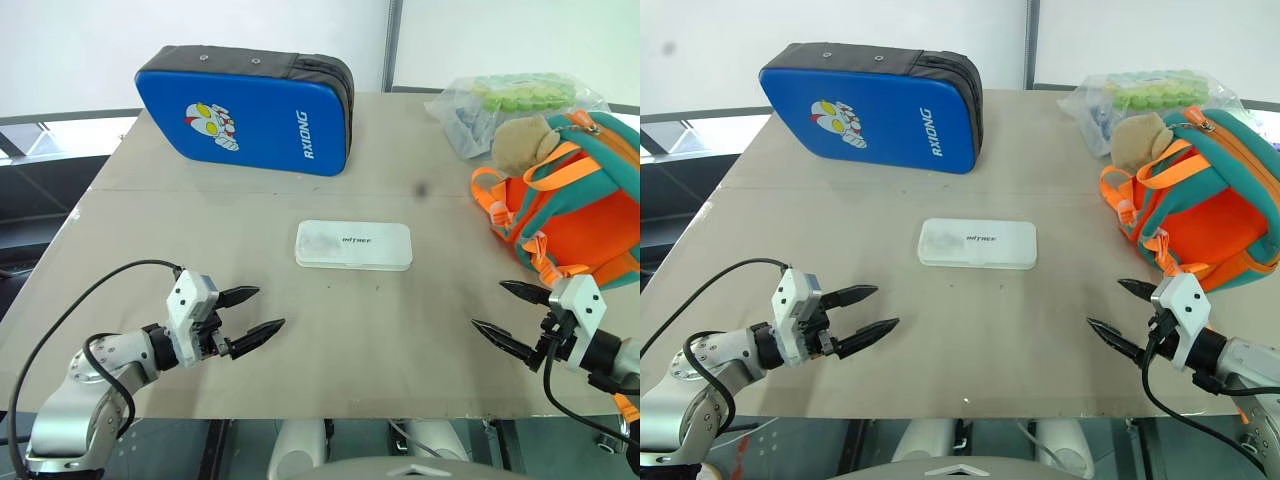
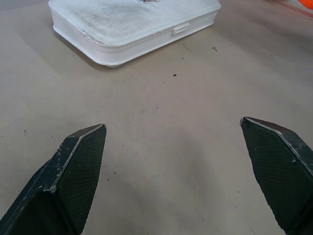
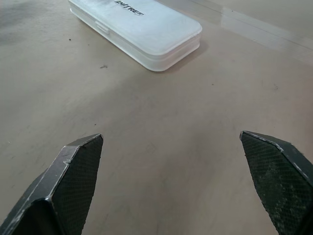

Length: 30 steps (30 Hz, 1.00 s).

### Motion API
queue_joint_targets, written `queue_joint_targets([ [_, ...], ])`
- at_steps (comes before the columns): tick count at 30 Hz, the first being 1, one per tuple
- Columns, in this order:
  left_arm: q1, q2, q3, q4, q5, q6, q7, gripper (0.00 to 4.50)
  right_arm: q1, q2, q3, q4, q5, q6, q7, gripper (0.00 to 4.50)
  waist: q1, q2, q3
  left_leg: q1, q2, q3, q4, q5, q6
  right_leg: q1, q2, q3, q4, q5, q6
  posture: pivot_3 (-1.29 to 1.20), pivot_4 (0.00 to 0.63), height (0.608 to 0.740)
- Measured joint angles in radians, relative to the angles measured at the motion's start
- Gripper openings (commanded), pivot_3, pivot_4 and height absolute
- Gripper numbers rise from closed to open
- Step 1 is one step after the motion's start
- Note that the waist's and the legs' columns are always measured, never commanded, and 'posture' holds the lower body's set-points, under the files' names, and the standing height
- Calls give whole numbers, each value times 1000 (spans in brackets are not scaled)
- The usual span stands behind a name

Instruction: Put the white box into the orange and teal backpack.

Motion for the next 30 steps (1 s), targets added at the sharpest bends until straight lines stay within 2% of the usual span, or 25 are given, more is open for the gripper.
queue_joint_targets([
  [2, -8, -4, 0, 1, 0, 10, 16, 4500, -11, 9, 5, 0, 0, 7, -17, 4432, 0, 0, 0, 0, 0, 0, 0, 0, 0, 0, 0, 0, 0, 0, 0, 0, 150, 740],
  [4, -88, -45, 2, 6, -3, 50, 102, 4500, -104, 65, 60, -9, -19, 37, -99, 4432, 0, 0, 0, 0, 0, -1, 1, 0, 0, 0, 1, 0, 1, 0, 0, 0, 150, 740],
  [7, -143, -85, 3, 6, -19, 99, 187, 4500, -194, 91, 140, -42, -68, 85, -191, 4432, -2, 0, 0, 0, 0, 0, 1, 0, 0, 0, 1, 0, 2, 0, 0, 0, 150, 740],
  [8, -150, -91, 1, 6, -20, 115, 207, 4249, -224, 99, 157, -40, -71, 113, -213, 4201, -3, 0, 0, 0, -1, 0, 1, 0, 0, 0, 1, 0, 2, 0, 0, 0, 150, 740],
  [10, -169, -106, -1, 8, -28, 155, 250, 3700, -282, 121, 182, -27, -75, 163, -253, 3648, -2, -1, 0, 0, -3, 0, 1, 0, 0, 0, 1, 1, 2, 0, 0, 0, 150, 740],
  [13, -227, -144, -2, 23, -29, 202, 332, 2201, -379, 164, 222, 14, -97, 216, -316, 2145, 0, -1, 0, -1, -4, 0, 1, 0, 0, 0, 1, 0, 2, 0, 0, 0, 150, 740],
  [14, -245, -160, -2, 26, -24, 215, 368, 1836, -414, 189, 236, 31, -110, 230, -345, 1750, 0, -1, 0, 0, -4, 0, 1, 0, 0, 0, 2, 0, 2, 1, 0, 0, 150, 740],
  [15, -277, -193, -6, 32, -13, 232, 421, 1198, -461, 214, 262, 64, -134, 244, -377, 1122, 0, -1, 0, -1, -4, 0, 1, 0, 0, 0, 2, 0, 2, 1, 0, 0, 150, 740],
  [17, -319, -243, -19, 42, 12, 259, 510, 242, -519, 249, 306, 115, -190, 247, -432, 144, -1, -1, 0, 0, -5, 0, 1, 0, 0, 1, 2, 0, 2, 2, 2, 0, 150, 740],
  [18, -340, -262, -38, 55, 31, 269, 555, 108, -547, 264, 330, 145, -223, 253, -461, 57, 0, -1, 0, -1, -5, 1, 1, 0, 0, 0, 2, 0, 2, 3, 4, 0, 150, 740],
  [23, -412, -332, -137, 136, 169, 293, 713, 108, -640, 303, 451, 315, -372, 266, -543, 57, -1, -1, -1, -1, -6, 3, 1, 0, 0, 0, 2, 0, 2, 3, 4, 0, 150, 740],
  [26, -446, -334, -196, 158, 226, 271, 716, 108, -673, 332, 504, 410, -414, 231, -522, 57, -1, -1, 0, -1, -6, 3, 0, 0, 0, 0, 2, 0, 3, 3, 4, 0, 150, 740],
  [30, -454, -330, -242, 156, 243, 264, 681, 108, -696, 343, 532, 411, -393, 227, -431, 57, -3, -1, -1, -1, -6, 3, 1, 0, 0, 0, 2, 0, 3, 3, 4, 0, 150, 740],
])
